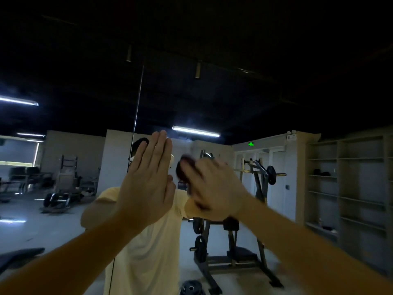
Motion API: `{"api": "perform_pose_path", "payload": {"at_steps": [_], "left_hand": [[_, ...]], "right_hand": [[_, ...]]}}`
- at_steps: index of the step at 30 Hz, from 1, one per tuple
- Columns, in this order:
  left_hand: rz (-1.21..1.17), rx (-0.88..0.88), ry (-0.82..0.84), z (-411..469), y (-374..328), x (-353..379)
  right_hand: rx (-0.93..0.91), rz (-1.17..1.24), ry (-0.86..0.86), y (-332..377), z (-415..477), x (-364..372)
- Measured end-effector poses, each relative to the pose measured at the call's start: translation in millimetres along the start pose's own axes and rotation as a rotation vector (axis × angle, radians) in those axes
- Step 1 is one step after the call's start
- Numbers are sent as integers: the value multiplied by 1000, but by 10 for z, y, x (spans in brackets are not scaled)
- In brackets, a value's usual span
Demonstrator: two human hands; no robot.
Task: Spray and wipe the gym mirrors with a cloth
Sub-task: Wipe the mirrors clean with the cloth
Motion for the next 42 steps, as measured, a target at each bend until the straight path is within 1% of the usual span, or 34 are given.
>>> {"api": "perform_pose_path", "payload": {"at_steps": [2, 4, 7, 9, 11, 13, 15, 17, 18, 19, 20, 22, 25, 28, 30, 31, 32, 34, 36, 37, 38, 39, 40, 42], "left_hand": [[12, -2, 6, 1, -9, -1], [27, 0, 10, 12, -22, 6], [48, -5, 29, 28, -14, 38], [44, -2, 36, 39, 1, 15], [46, 55, 40, 41, 12, -72], [45, 108, 25, 28, 103, -250], [71, 74, 27, -51, 353, -424], [151, -1, 75, -201, 657, -504], [189, -33, 90, -272, 790, -526], [213, -62, 94, -337, 908, -541], [219, -85, 94, -398, 1007, -539], [206, -132, 83, -498, 1140, -528], [217, -144, 62, -557, 1175, -496], [229, -145, 41, -575, 1174, -505], [236, -140, 40, -572, 1180, -508], [237, -139, 40, -580, 1185, -503], [238, -141, 41, -590, 1195, -497], [221, -146, 50, -597, 1209, -475], [205, -156, 63, -612, 1222, -461], [204, -158, 69, -623, 1222, -455], [205, -159, 71, -627, 1219, -447], [205, -158, 72, -626, 1217, -440], [201, -159, 73, -628, 1218, -433], [201, -157, 73, -627, 1225, -420]], "right_hand": [[195, -58, -95, -536, 572, -75], [400, -164, -108, -950, 1035, -97], [590, -137, -107, -1088, 1258, -99], [646, -41, -124, -913, 1087, -99], [568, 85, -69, -478, 729, 11], [392, 179, 18, 101, 262, 110], [182, 136, 41, 569, -154, 118], [-25, 28, 77, 765, -306, 112], [-85, -7, 79, 733, -238, 91], [-89, -28, 80, 646, -91, 60], [-40, -40, 62, 492, 119, 31], [160, -61, -11, 40, 661, -75], [451, -103, -29, -496, 1376, -86], [643, -21, -92, -619, 1603, -60], [688, 43, -109, -393, 1416, -43], [649, 80, -104, -171, 1253, -19], [566, 132, -96, 105, 1054, 6], [322, 212, -20, 671, 583, 73], [44, 144, 30, 1067, 161, 100], [-83, 83, 55, 1160, 59, 99], [-171, 43, 62, 1156, 69, 83], [-194, 16, 71, 1071, 187, 90], [-141, -1, 63, 915, 396, 77], [76, -52, -30, 436, 1000, -25]]}}
Point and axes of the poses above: each hand's wrist, its own z-axis towards the middle knuckle, its own x-axis out of the palm, y = z × x, the point moved 10 cm from there along z, towards the middle knuckle, and after that the axes turned 11 degrees about x, right-handed, at the moved point
